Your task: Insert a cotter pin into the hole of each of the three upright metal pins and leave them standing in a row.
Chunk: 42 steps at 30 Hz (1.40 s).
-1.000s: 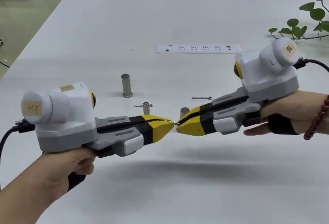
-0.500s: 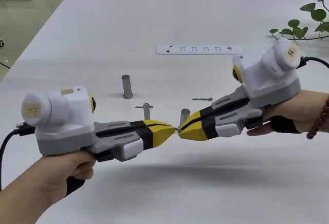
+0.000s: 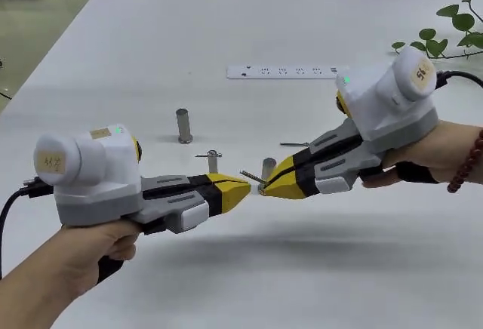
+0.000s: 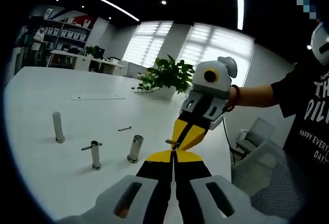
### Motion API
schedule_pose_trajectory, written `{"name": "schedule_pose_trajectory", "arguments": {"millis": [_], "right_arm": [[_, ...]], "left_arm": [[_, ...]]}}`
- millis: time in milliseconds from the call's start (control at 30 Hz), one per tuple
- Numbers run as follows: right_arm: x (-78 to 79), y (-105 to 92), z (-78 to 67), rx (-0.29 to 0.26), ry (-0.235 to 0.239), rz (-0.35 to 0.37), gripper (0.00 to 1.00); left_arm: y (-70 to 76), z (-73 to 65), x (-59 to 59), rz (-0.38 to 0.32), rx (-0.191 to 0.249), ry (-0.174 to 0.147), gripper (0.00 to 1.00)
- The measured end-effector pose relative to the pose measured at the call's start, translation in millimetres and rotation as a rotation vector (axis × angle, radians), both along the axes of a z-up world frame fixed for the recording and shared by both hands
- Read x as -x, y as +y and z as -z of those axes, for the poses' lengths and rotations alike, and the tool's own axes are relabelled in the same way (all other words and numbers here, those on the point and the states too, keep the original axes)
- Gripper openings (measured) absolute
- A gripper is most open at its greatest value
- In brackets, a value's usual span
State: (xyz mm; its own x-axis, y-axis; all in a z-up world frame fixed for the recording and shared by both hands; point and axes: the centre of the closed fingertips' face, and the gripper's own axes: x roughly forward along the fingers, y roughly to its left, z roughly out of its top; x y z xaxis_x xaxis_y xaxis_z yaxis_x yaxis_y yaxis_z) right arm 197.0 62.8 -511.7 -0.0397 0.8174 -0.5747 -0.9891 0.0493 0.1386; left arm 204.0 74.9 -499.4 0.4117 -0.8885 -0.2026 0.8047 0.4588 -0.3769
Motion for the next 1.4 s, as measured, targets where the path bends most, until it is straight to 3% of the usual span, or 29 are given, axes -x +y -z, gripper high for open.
{"name": "schedule_pose_trajectory", "arguments": {"millis": [467, 867, 1067, 1400], "right_arm": [[-18.3, -24.5, 11.5, 0.135, -0.084, 0.023, 0.0], [-36.0, -48.4, 22.4, 0.27, -0.15, 0.025, 0.0], [-42.1, -53.2, 27.7, 0.306, -0.166, 0.021, 0.0], [-59.1, -58.5, 40.5, 0.364, -0.177, 0.006, 0.0]], "left_arm": [[3.9, 7.8, -8.8, -0.063, -0.065, -0.043, 0.0], [4.2, 13.9, -26.6, -0.137, -0.132, -0.108, 0.11], [2.9, 16.2, -34.7, -0.168, -0.153, -0.128, 0.17], [-3.4, 36.9, -48.4, -0.221, -0.252, -0.157, 0.23]]}}
